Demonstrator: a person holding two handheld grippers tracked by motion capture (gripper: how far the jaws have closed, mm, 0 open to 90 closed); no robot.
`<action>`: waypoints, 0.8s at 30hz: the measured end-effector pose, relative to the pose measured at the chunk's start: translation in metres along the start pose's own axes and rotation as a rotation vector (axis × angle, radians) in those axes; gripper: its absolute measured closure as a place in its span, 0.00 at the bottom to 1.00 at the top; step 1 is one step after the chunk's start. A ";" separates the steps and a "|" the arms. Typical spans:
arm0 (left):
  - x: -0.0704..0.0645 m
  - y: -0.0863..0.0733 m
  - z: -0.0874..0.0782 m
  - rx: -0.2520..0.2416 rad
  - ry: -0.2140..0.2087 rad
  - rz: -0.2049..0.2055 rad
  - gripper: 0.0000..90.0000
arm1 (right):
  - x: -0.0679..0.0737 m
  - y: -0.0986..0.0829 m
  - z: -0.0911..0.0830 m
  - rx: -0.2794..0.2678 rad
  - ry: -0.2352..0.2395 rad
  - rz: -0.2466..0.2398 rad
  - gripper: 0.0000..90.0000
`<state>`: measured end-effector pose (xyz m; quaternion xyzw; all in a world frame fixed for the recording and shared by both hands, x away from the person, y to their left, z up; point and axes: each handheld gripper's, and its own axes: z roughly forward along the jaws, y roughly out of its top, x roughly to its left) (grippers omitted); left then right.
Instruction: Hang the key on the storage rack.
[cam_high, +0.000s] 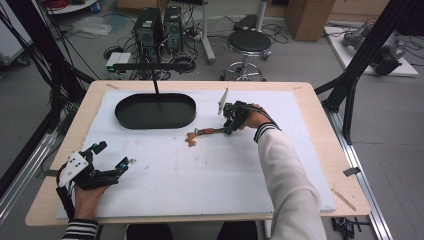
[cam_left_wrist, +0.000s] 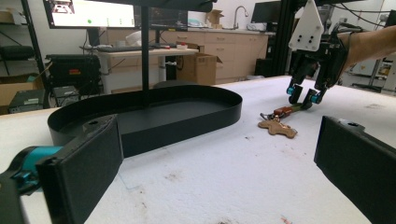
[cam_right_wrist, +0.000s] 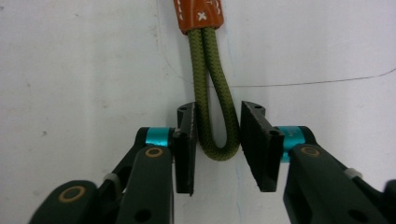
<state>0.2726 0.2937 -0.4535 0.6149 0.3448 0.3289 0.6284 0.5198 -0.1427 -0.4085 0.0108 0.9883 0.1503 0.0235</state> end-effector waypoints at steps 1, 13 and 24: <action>0.000 0.000 0.000 -0.001 -0.001 -0.002 0.02 | 0.001 0.001 0.000 0.005 0.004 -0.005 0.82; 0.000 0.000 0.000 0.002 -0.003 -0.004 0.02 | 0.006 0.004 -0.001 0.026 0.008 0.004 0.88; 0.001 0.000 0.000 0.003 0.001 -0.008 0.02 | 0.007 0.004 -0.009 -0.044 0.034 0.031 0.88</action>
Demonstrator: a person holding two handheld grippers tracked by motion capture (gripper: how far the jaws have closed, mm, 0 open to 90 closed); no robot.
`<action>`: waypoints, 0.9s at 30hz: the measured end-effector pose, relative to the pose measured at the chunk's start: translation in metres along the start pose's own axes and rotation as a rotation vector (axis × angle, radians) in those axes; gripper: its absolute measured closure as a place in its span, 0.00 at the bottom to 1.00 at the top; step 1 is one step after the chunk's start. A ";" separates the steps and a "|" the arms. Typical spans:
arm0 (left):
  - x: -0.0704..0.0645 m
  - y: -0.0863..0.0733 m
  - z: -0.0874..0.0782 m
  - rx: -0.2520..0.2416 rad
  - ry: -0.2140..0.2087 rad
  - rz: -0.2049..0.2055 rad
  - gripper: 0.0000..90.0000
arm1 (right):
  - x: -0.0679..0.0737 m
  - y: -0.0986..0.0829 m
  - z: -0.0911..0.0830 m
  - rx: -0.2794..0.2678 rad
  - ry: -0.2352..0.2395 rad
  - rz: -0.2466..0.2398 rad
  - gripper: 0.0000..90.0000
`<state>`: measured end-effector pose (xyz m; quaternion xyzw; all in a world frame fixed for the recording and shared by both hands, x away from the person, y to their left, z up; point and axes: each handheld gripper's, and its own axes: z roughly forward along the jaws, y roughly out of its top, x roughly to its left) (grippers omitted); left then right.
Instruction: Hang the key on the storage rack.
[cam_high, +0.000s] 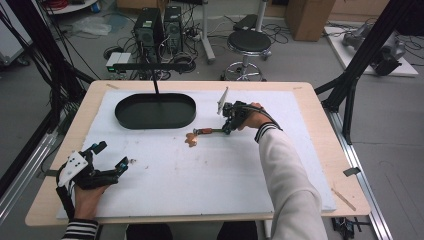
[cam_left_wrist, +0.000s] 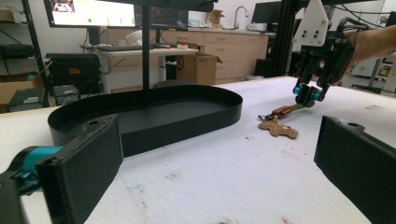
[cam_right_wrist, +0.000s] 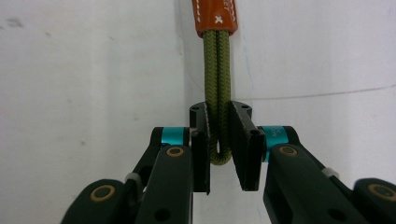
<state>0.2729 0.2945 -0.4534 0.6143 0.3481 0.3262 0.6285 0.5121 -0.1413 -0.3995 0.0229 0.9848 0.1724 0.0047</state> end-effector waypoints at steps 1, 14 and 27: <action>0.000 0.000 0.000 -0.001 0.001 0.001 0.02 | 0.000 0.000 -0.002 -0.016 0.007 0.005 0.88; 0.006 0.002 0.004 0.032 0.002 -0.065 0.02 | 0.013 0.002 -0.039 -0.247 0.070 0.087 0.89; 0.004 0.043 0.035 0.146 -0.141 0.021 0.02 | 0.033 0.004 -0.070 -0.408 0.070 0.092 0.89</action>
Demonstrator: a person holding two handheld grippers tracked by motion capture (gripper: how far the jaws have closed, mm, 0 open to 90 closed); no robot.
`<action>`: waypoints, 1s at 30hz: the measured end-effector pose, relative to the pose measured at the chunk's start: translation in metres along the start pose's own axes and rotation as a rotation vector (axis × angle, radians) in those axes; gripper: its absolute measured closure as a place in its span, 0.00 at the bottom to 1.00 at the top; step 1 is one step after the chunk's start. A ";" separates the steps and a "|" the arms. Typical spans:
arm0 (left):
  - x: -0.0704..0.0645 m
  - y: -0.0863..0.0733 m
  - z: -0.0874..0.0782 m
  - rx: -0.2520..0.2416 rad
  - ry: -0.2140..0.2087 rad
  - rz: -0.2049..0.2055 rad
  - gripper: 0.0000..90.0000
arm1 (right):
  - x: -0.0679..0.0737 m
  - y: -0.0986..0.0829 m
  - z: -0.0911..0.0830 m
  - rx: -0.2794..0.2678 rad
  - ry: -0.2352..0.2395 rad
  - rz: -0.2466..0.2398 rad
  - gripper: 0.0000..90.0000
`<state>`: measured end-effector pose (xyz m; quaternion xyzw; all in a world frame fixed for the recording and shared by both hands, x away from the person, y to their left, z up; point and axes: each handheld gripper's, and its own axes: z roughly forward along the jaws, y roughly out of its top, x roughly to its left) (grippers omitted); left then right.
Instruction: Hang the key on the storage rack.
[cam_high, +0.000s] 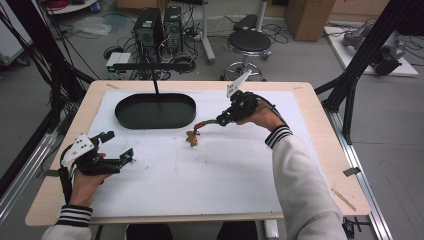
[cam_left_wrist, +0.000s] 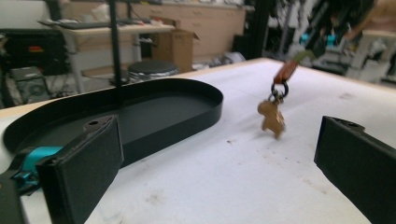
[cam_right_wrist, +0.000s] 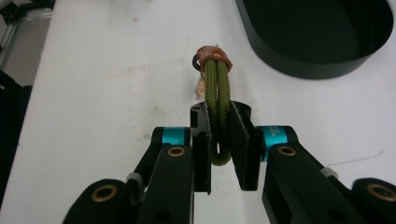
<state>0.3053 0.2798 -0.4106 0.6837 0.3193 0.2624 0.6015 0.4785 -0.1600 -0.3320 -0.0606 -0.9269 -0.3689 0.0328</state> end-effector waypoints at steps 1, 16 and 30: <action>0.000 0.004 0.003 0.012 -0.016 0.009 0.02 | 0.002 0.001 -0.002 -0.017 0.008 -0.001 0.89; -0.008 0.069 0.055 0.072 -0.274 0.060 0.02 | 0.032 0.009 -0.031 -0.172 -0.008 -0.057 0.89; -0.036 0.111 0.104 0.127 -0.458 0.124 0.02 | 0.060 0.017 -0.046 -0.265 -0.016 -0.110 0.89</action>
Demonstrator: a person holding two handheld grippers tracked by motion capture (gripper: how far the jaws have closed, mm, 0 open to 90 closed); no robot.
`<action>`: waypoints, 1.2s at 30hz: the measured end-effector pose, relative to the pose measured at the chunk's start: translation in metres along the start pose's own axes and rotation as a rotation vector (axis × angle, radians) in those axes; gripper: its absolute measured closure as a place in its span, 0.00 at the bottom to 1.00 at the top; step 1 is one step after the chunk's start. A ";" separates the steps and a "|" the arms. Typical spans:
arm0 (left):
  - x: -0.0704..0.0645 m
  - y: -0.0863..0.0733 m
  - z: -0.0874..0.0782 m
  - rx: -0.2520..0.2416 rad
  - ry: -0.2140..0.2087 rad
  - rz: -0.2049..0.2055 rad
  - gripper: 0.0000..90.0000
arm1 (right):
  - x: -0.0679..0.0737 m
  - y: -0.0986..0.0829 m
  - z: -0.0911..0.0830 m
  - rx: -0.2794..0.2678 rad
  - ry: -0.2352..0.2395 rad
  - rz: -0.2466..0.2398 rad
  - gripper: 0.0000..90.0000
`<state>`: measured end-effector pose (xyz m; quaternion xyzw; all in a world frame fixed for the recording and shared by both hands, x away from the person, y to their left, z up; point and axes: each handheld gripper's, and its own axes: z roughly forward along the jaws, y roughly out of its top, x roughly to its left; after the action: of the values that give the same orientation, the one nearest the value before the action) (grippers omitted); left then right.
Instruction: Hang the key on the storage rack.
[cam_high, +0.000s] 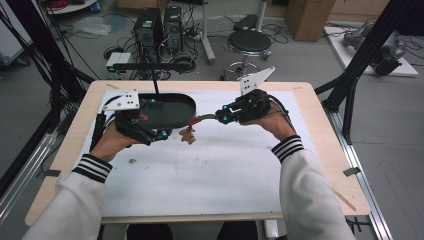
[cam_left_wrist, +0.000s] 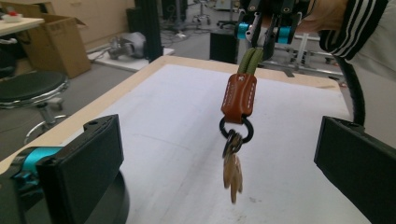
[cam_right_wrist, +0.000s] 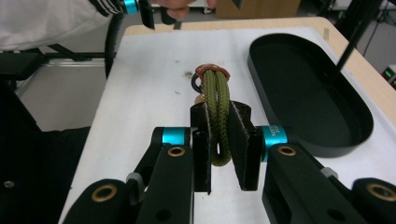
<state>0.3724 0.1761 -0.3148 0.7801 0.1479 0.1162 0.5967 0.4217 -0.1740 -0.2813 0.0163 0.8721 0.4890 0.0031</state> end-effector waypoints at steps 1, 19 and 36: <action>-0.001 0.002 0.003 0.009 -0.007 0.009 0.02 | 0.001 0.001 0.000 -0.008 -0.002 -0.003 0.89; -0.009 0.006 0.037 0.073 -0.165 0.026 0.15 | 0.017 0.000 0.005 -0.043 0.017 -0.016 0.89; -0.013 0.006 0.045 0.134 -0.212 0.064 0.41 | 0.019 0.003 0.010 -0.047 0.027 -0.038 0.89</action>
<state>0.3773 0.1300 -0.3211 0.8303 0.0662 0.0420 0.5517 0.4030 -0.1634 -0.2843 -0.0068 0.8606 0.5092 0.0008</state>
